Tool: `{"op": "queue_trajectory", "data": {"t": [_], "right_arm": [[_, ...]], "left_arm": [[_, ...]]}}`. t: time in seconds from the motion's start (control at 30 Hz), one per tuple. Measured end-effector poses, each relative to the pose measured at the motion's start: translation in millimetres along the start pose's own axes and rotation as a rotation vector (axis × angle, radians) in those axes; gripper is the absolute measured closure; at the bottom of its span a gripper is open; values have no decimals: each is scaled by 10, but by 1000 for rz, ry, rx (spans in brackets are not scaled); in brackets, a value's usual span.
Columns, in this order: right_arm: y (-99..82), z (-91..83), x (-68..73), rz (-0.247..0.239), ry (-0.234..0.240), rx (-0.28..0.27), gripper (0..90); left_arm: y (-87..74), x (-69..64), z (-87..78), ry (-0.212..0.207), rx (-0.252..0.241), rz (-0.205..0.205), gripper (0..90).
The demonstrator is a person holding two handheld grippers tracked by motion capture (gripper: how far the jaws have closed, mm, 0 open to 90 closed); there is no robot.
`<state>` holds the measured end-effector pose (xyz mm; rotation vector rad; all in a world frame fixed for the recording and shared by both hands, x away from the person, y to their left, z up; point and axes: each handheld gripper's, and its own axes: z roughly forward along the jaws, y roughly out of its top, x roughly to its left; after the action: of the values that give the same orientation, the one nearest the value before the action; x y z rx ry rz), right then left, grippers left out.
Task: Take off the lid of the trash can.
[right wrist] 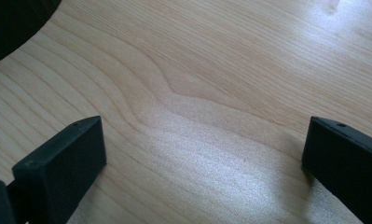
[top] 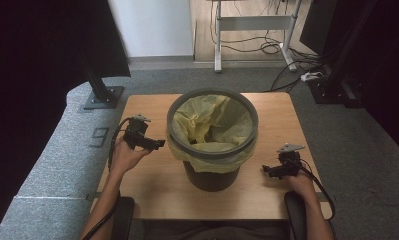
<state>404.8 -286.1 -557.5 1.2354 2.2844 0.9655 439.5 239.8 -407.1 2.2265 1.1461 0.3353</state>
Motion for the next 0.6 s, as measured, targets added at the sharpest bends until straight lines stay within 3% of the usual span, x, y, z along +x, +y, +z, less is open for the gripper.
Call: {"op": "queue_trajectory", "data": {"t": [0.3, 0.43, 0.6], "right_arm": [[-1, 0, 2, -1, 0, 0, 0], [-1, 0, 2, -1, 0, 0, 0], [-1, -1, 2, -2, 1, 0, 0]], "left_arm": [[249, 42, -260, 20, -13, 9, 37], [366, 48, -376, 14, -28, -17, 47], [503, 38, -501, 15, -34, -22, 47]]}}
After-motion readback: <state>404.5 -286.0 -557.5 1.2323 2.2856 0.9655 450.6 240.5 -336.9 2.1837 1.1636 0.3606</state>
